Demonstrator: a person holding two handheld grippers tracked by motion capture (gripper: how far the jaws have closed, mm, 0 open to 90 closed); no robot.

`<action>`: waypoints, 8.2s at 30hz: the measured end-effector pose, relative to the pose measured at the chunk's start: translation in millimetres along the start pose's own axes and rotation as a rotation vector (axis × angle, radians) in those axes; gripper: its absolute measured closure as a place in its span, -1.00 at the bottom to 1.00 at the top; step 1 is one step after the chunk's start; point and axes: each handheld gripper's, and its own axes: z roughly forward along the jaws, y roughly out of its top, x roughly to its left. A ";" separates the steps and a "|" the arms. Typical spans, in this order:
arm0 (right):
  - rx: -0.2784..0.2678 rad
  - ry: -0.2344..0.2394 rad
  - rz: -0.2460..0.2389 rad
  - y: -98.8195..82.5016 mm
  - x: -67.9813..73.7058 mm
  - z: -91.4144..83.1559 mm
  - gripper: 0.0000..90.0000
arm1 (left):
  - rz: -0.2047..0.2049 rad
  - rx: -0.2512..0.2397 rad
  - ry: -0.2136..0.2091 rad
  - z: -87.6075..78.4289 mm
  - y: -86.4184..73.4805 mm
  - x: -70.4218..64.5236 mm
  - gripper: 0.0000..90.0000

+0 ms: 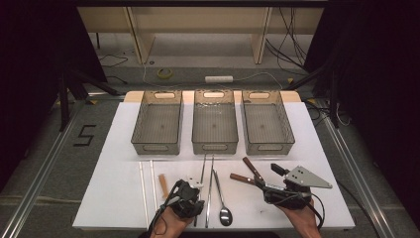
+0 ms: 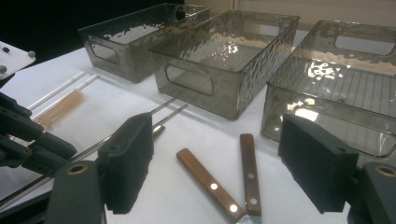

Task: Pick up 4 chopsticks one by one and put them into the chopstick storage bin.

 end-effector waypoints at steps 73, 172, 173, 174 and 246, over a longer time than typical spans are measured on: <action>0.020 -0.022 0.001 0.0 0.6 1.4 -0.37 | -0.086 -0.147 0.093 -8.9 -37.1 -14.3 0.80; 0.016 -0.012 0.000 0.2 -1.5 1.9 -0.35 | -0.146 -0.521 0.041 -125.6 36.7 94.1 0.87; 0.017 -0.011 0.000 0.2 -1.5 1.9 -0.34 | -0.159 -0.525 0.046 -124.5 39.4 98.5 0.87; 0.017 -0.011 0.000 0.2 -1.5 1.9 -0.35 | -0.170 -0.530 0.053 -123.3 41.9 102.9 0.87; 0.014 0.007 0.012 -0.5 -4.0 2.3 -0.35 | -0.279 -0.443 0.202 -45.6 97.0 211.7 0.12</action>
